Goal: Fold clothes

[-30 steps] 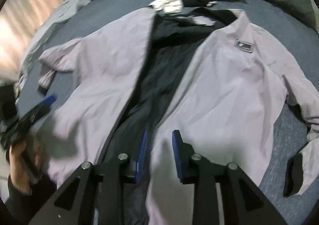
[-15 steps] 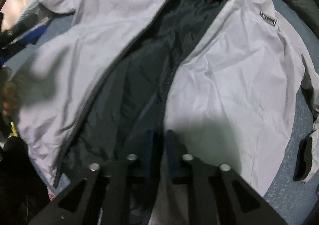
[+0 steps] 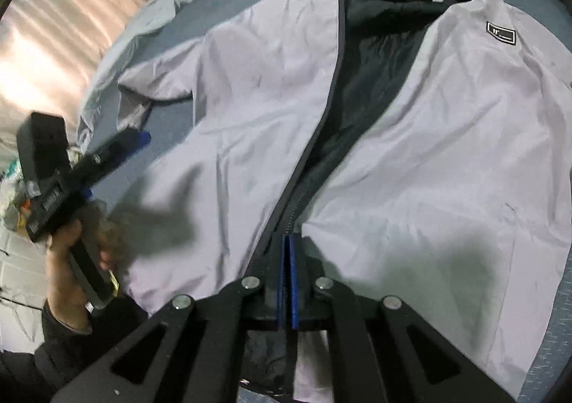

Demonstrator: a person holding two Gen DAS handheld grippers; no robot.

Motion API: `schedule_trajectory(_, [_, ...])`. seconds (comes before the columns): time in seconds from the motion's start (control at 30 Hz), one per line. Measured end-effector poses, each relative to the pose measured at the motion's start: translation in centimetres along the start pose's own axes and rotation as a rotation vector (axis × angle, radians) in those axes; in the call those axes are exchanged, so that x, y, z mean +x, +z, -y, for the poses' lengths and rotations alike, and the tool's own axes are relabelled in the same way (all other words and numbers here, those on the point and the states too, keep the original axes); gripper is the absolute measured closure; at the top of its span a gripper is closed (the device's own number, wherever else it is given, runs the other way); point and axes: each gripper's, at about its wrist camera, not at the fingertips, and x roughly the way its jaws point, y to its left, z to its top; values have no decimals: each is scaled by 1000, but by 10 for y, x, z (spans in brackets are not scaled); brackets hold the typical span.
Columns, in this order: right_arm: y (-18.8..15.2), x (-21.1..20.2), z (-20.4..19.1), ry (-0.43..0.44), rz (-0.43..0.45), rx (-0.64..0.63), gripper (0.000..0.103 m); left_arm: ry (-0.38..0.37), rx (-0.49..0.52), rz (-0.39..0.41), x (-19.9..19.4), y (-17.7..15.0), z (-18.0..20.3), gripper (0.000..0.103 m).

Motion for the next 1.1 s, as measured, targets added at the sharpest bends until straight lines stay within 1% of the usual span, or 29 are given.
schedule_trajectory(0.03, [-1,3,1,9,-14,10,97,0,0,0,0,0,0,8])
schedule_trajectory(0.1, [-3,2,10,38,-19,56,91,0,2,0,-1,0,0,8])
schedule_trajectory(0.13, [-4,-6,14,39,4,73,89,0,3,0,-1,0,0,8])
schedule_trajectory(0.17, [-5,-14,18,41,27,89,81,0,2,0,-1,0,0,8])
schedule_trajectory(0.2, [-6,-22,23,42,50,106,77,0,2,0,-1,-1,0,8])
schedule_trajectory(0.27, [-9,-38,32,45,97,139,76,-1,1,-1,-1,-1,0,8])
schedule_trajectory(0.3, [-11,-46,37,29,113,151,76,-2,1,-1,-1,0,0,8])
schedule_trajectory(0.43, [-24,-85,70,-125,135,187,76,-5,0,-3,-1,0,0,8])
schedule_trajectory(0.53, [-42,-103,101,-192,133,267,76,-6,1,-2,-1,0,0,8])
schedule_trajectory(0.6, [-60,-110,126,-216,118,333,74,-6,-1,0,-2,0,0,8])
schedule_trajectory(0.7, [-87,-110,155,-203,70,435,73,-4,-1,0,-1,0,1,8])
schedule_trajectory(0.8, [-107,-104,170,-185,43,495,73,-4,1,-2,0,0,1,7])
schedule_trajectory(0.93, [-118,-100,175,-118,68,522,73,-1,2,-3,1,-1,1,7])
schedule_trajectory(0.97, [-118,-100,174,-118,76,511,73,1,1,-4,1,-1,1,7])
schedule_trajectory(1.03, [-117,-99,171,-118,88,500,88,2,0,-6,2,-2,0,7])
schedule_trajectory(1.07, [-117,-99,169,-122,96,499,97,2,-1,-6,2,-2,0,7])
schedule_trajectory(1.1, [-116,-101,170,-130,111,497,100,2,1,-8,3,-2,0,7])
